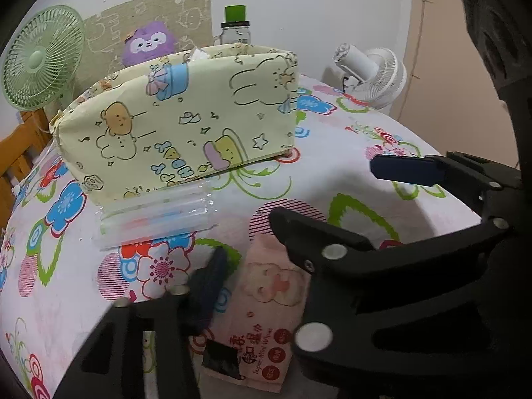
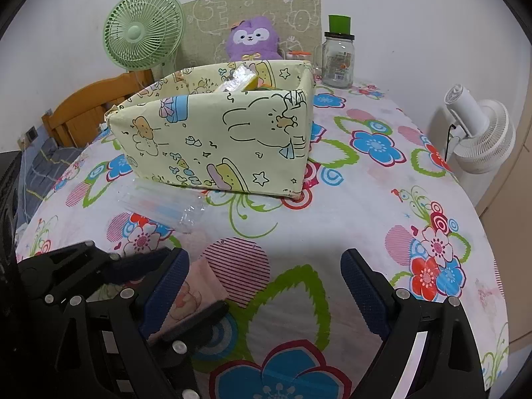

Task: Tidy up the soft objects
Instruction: 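Lower the left tool onto the pink wet-wipe packet and close on it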

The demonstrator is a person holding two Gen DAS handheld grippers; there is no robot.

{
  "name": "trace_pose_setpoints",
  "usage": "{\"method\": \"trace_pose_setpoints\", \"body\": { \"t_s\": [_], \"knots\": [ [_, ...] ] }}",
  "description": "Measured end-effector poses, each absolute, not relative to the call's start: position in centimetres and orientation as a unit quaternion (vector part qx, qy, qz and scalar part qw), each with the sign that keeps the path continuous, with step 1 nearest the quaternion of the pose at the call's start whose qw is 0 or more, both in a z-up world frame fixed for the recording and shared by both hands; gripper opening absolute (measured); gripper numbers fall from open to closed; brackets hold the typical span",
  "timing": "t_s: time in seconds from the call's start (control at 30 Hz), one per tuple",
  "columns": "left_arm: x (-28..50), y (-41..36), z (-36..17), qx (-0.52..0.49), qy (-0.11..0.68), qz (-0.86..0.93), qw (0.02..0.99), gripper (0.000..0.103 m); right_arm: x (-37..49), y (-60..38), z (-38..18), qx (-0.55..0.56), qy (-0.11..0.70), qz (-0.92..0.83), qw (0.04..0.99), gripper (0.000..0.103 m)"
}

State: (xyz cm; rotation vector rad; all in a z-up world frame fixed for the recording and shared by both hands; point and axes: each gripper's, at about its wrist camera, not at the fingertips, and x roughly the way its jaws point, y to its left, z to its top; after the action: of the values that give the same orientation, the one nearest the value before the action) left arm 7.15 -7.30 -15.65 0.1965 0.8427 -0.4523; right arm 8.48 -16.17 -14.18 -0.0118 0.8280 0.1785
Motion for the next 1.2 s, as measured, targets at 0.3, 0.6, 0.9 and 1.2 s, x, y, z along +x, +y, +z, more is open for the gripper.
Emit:
{"method": "trace_pose_setpoints", "body": {
  "t_s": [0.3,0.6,0.9,1.2],
  "knots": [
    [6.8,-7.3,-15.4,0.111,0.403,-0.194,0.887,0.041,8.2,-15.6,-13.8,-0.01,0.397,0.091,0.913,0.094],
    [7.1,-4.9,-15.0,0.09,0.405,-0.163,0.895,0.041,8.5,-13.9,-13.7,-0.021,0.398,0.107,0.911,0.094],
    [8.0,-1.7,-15.2,0.063,0.415,-0.128,0.898,0.041,9.9,-10.9,-13.7,-0.048,0.397,0.136,0.906,0.094],
    [9.2,0.2,-15.3,0.062,0.423,-0.105,0.898,0.041,11.7,-8.8,-13.9,-0.068,0.394,0.165,0.901,0.094]
  ]
}}
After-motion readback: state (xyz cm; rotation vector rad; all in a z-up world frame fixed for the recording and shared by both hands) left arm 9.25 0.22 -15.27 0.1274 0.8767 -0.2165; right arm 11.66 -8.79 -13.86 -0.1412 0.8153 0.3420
